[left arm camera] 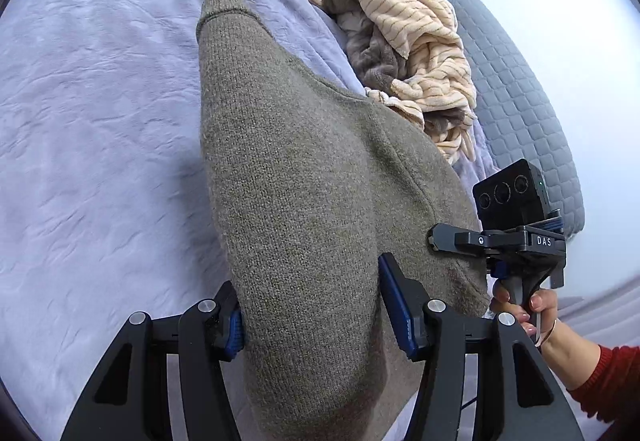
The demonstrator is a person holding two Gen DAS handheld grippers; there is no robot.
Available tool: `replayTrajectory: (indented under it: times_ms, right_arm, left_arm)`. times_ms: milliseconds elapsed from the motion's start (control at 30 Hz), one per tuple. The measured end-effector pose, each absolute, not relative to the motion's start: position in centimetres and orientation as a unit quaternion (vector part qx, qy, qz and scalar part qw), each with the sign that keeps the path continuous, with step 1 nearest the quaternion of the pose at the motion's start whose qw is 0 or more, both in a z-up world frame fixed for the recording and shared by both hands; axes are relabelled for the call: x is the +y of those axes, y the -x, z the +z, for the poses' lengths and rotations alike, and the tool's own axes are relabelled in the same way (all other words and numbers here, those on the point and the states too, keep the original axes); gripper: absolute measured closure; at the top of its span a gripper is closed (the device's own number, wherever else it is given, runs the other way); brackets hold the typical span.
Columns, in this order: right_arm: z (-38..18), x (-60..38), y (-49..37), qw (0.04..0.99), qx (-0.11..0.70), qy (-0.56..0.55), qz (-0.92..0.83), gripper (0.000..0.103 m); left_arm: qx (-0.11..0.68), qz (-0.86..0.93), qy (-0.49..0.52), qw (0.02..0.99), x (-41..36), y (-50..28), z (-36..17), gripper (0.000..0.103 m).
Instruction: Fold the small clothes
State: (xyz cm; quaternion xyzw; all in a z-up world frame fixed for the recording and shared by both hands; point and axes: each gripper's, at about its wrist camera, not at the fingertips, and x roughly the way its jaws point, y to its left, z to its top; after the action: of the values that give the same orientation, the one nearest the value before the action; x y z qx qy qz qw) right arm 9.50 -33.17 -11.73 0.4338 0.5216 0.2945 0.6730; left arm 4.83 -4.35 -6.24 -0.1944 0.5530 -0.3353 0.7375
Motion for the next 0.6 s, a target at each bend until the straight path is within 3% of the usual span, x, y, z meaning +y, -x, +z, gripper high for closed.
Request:
replayTrajectory:
  times_ms: [267,500,600]
  right_arm:
    - [-13.0,-26.7,-6.5,0.641,0.534,-0.444,0.327,0.070]
    - [-17.4,-21.1,-7.0,0.634,0.575,-0.390,0.338,0.069]
    - [-18.6,-20.0,-7.2,0.658,0.607,-0.321,0.310,0.067]
  left_arm:
    - [0.569,-0.274,0.178,0.754,2.6,0.4,-6.6,0.045]
    - [0.611,-0.180,0.124,0.761,5.8,2.5,-11.9,0.044]
    - [0.604,-0.168,0.118,0.771,6.7,2.9,-11.8,0.028]
